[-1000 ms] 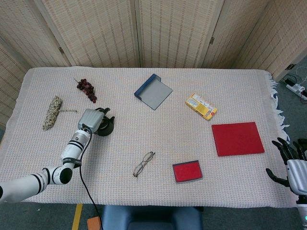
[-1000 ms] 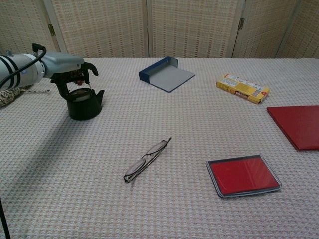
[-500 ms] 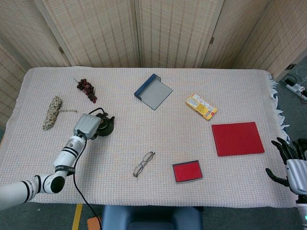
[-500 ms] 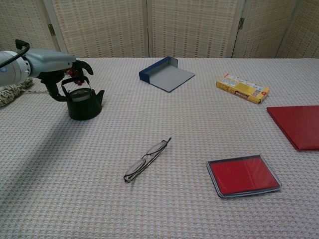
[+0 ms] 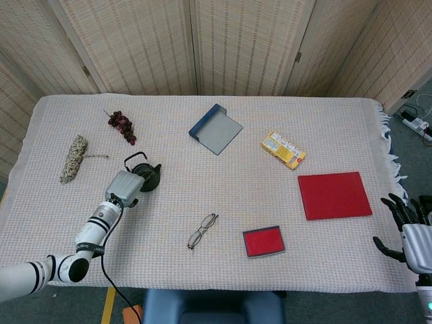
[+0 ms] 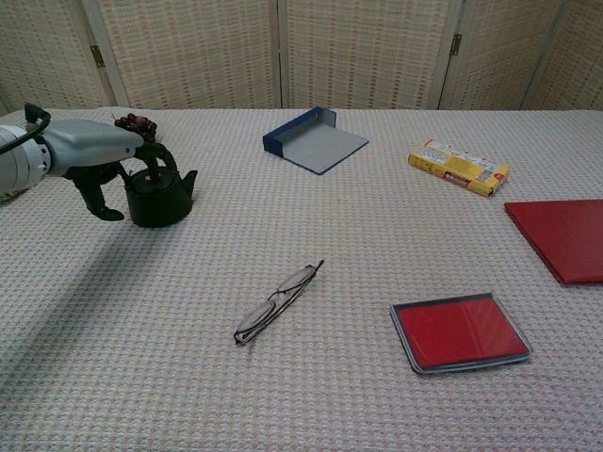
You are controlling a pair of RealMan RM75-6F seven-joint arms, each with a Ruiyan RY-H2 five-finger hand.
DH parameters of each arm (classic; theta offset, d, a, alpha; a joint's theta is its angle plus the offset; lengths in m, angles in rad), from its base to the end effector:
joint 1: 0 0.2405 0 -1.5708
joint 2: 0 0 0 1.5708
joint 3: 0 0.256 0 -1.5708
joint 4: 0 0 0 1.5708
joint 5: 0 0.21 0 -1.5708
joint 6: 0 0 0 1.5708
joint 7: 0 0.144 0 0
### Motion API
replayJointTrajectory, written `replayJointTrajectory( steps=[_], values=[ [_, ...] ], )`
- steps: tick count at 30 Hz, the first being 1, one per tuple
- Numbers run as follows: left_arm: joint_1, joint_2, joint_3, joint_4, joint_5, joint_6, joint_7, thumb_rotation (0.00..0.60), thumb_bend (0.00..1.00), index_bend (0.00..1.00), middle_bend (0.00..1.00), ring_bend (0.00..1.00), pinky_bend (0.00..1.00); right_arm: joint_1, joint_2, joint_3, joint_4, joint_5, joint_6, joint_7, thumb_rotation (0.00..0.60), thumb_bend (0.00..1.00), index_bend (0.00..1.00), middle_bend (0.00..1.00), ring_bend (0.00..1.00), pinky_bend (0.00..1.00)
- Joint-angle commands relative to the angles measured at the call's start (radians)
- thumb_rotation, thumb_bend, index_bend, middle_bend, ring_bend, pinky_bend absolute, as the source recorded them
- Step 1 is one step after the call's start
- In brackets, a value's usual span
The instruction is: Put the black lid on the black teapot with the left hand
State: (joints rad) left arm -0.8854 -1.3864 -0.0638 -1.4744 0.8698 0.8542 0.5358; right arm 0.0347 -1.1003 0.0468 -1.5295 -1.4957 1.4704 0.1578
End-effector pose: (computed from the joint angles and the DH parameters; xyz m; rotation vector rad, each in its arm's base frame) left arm -0.1759 0.3758 0.0200 -1.9455 -0.7814 -0.5658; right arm -0.3388 -0.1650 0.1723 1.3273 -0.9887 0.9009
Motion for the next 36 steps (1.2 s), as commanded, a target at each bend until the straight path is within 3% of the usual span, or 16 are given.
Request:
replayJointTrajectory(
  steps=[1, 5, 8, 13, 15, 19, 28, 36],
  values=[
    [0.001, 0.002, -0.003, -0.003, 0.0, 0.002, -0.003, 0.6, 0.26, 0.14, 0.21, 0.8, 0.75, 0.0, 0.001, 0.0, -0.001, 0.0, 0.0, -0.001, 0.6, 0.29, 0.13, 0.11, 0.2, 0.0],
    [0.017, 0.025, -0.023, -0.038, 0.024, 0.044, -0.035, 0.6, 0.26, 0.14, 0.21, 0.79, 0.75, 0.002, 0.003, 0.002, -0.004, -0.001, 0.0, -0.003, 0.6, 0.29, 0.13, 0.11, 0.2, 0.0],
    [0.047, 0.056, -0.046, -0.081, 0.054, 0.096, -0.089, 0.6, 0.26, 0.15, 0.21, 0.71, 0.74, 0.002, 0.006, 0.003, -0.005, 0.001, 0.002, -0.004, 0.6, 0.29, 0.13, 0.11, 0.2, 0.0],
    [0.127, 0.11, -0.062, -0.143, 0.106, 0.213, -0.175, 0.6, 0.26, 0.16, 0.21, 0.44, 0.59, 0.0, 0.016, 0.004, -0.003, 0.005, 0.002, -0.002, 0.6, 0.29, 0.13, 0.11, 0.2, 0.0],
    [0.172, 0.135, -0.062, -0.169, 0.129, 0.274, -0.206, 0.6, 0.26, 0.16, 0.21, 0.39, 0.51, 0.0, 0.02, 0.007, 0.0, 0.009, 0.002, 0.004, 0.6, 0.29, 0.13, 0.11, 0.19, 0.0],
    [0.258, 0.163, -0.05, -0.191, 0.18, 0.391, -0.254, 0.6, 0.26, 0.16, 0.21, 0.28, 0.32, 0.005, 0.028, 0.009, 0.007, 0.013, -0.011, 0.027, 0.6, 0.29, 0.13, 0.1, 0.07, 0.0],
    [0.448, 0.177, 0.037, -0.156, 0.307, 0.591, -0.289, 0.6, 0.27, 0.16, 0.19, 0.24, 0.24, 0.046, 0.056, -0.003, 0.018, -0.023, -0.076, 0.138, 0.6, 0.29, 0.13, 0.09, 0.07, 0.0],
    [0.575, 0.201, 0.092, -0.175, 0.388, 0.693, -0.31, 0.6, 0.27, 0.16, 0.18, 0.22, 0.22, 0.037, 0.039, -0.002, -0.003, -0.036, -0.035, 0.09, 0.6, 0.29, 0.13, 0.1, 0.08, 0.0]
  ],
)
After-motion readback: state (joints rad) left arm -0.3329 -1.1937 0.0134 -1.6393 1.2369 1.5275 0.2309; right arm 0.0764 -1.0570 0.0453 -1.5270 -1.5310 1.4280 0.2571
